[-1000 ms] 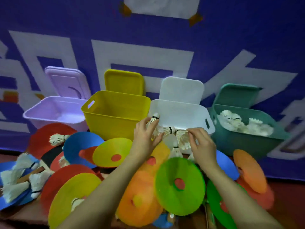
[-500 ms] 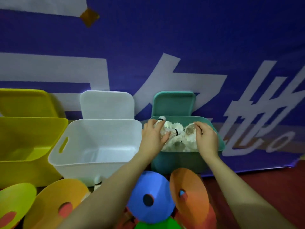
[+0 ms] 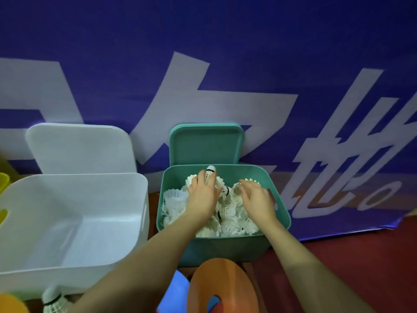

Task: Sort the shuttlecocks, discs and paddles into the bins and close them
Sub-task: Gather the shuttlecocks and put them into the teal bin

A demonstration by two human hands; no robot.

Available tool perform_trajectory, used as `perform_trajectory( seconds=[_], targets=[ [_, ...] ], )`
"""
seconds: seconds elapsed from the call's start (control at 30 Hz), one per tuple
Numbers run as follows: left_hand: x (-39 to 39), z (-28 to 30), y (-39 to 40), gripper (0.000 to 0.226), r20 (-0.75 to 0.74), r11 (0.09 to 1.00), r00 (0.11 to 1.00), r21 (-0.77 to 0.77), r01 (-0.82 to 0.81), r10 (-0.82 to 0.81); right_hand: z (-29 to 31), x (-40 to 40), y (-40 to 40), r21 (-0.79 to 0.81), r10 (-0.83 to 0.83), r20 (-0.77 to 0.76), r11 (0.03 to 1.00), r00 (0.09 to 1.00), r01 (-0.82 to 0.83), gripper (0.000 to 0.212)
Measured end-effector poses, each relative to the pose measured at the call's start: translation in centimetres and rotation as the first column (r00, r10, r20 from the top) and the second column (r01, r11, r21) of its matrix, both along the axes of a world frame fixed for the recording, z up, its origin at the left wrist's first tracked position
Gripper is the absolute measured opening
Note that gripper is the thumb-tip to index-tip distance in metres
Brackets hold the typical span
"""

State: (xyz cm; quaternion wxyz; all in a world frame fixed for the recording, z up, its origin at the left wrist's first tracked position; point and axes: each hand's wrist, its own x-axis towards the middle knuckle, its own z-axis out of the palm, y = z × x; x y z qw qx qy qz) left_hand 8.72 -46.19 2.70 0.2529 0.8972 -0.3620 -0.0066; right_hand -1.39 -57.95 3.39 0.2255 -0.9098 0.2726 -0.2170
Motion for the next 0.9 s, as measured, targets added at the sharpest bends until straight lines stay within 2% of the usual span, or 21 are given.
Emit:
perform_trajectory(
  seconds=[0.07,0.13,0.23,0.33,0.43,0.53,0.7,0.9],
  targets=[
    [0.4,-0.6,-0.3,0.055,-0.067,0.993,0.995,0.081,0.084,-0.079,-0.5,-0.4,-0.4,0.032,0.07,-0.191,0.997,0.979,-0.065,0.048],
    [0.8,-0.2,-0.6,0.058,-0.068,0.967,0.982,0.175,0.184,-0.175,-0.9,-0.4,-0.6,0.04,0.122,-0.403,0.993,0.907,-0.116,0.06],
    [1.4,0.9,-0.5,0.063,-0.136,0.943,0.958,0.188,0.276,-0.254,-1.4,0.0,-0.8,0.067,0.122,-0.516,0.993,0.848,-0.102,0.069],
    [1.5,1.9,0.3,0.06,-0.177,0.95,0.951,0.141,0.279,-0.253,-1.0,-0.2,-0.4,0.077,0.045,-0.475,0.997,0.879,-0.01,0.066],
    [1.2,3.0,1.3,0.058,-0.055,0.98,0.986,0.108,0.164,-0.159,0.1,-0.8,0.7,-0.024,-0.028,-0.408,1.0,0.913,0.02,0.06],
    [0.4,3.8,2.9,0.059,0.048,0.984,0.989,0.116,0.134,-0.14,1.3,-1.0,2.2,-0.092,-0.071,-0.356,0.995,0.932,0.041,0.057],
    [-1.1,5.0,8.1,0.052,0.125,0.985,0.981,0.11,0.132,-0.145,3.7,-1.6,6.3,-0.148,-0.012,-0.247,0.989,0.969,-0.026,0.047],
    [-2.3,5.4,17.3,0.051,0.173,0.987,0.973,0.083,0.139,-0.152,5.0,-3.0,14.6,-0.192,0.049,-0.201,0.977,0.978,-0.089,0.041]
  ],
)
